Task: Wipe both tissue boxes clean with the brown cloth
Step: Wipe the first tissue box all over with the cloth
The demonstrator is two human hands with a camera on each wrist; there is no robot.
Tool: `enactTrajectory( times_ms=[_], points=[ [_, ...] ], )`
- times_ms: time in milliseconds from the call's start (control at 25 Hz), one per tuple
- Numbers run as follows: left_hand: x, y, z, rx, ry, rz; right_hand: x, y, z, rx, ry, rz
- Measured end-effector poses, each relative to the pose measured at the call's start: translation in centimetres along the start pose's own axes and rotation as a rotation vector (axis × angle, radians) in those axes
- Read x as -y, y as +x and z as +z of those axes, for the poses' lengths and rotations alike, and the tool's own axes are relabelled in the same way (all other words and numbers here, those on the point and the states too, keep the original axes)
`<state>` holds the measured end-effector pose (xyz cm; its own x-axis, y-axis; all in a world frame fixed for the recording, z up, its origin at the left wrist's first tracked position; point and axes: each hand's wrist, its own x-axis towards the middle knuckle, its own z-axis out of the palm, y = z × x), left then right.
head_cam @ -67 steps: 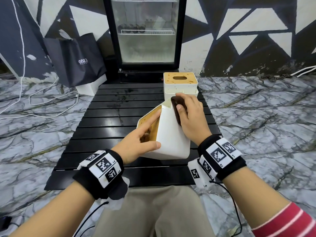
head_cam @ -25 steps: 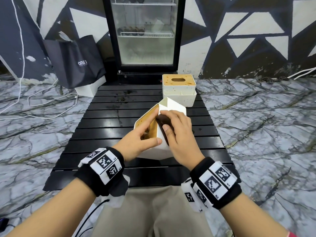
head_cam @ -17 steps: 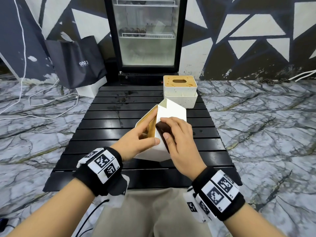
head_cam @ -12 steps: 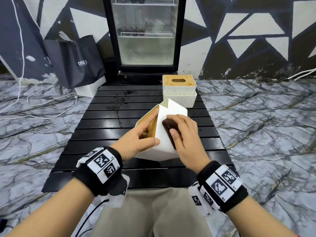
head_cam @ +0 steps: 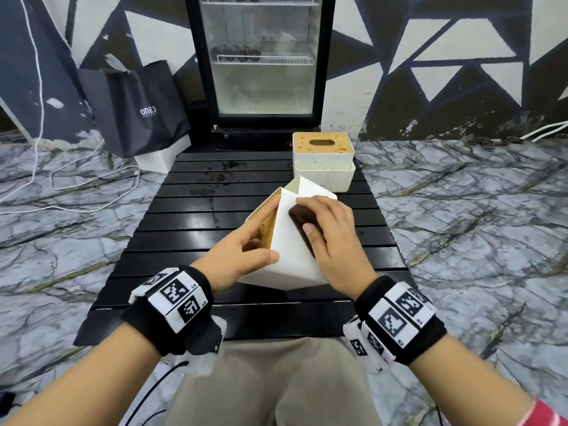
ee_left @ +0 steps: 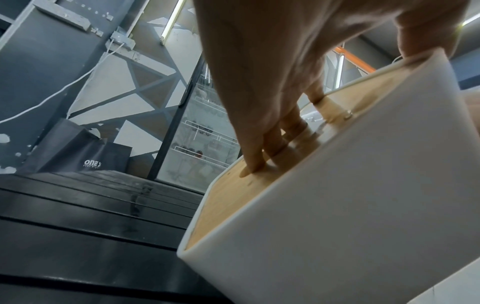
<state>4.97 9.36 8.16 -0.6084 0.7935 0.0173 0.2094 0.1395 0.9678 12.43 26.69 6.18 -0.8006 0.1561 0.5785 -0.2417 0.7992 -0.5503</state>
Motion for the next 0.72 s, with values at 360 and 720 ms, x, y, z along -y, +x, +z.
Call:
enactTrajectory(
  times_ms=[360,720],
  points=[
    [-0.1,-0.5,-0.8,0.078,0.049,-0.021,-1.1,4.1,-1.5,0.009,0.016,0.103],
    [-1.8,-2.1,-4.4,0.0,0.477,-0.035,1.4,4.7,-5.1,0.221,0.192,0.226]
  ],
)
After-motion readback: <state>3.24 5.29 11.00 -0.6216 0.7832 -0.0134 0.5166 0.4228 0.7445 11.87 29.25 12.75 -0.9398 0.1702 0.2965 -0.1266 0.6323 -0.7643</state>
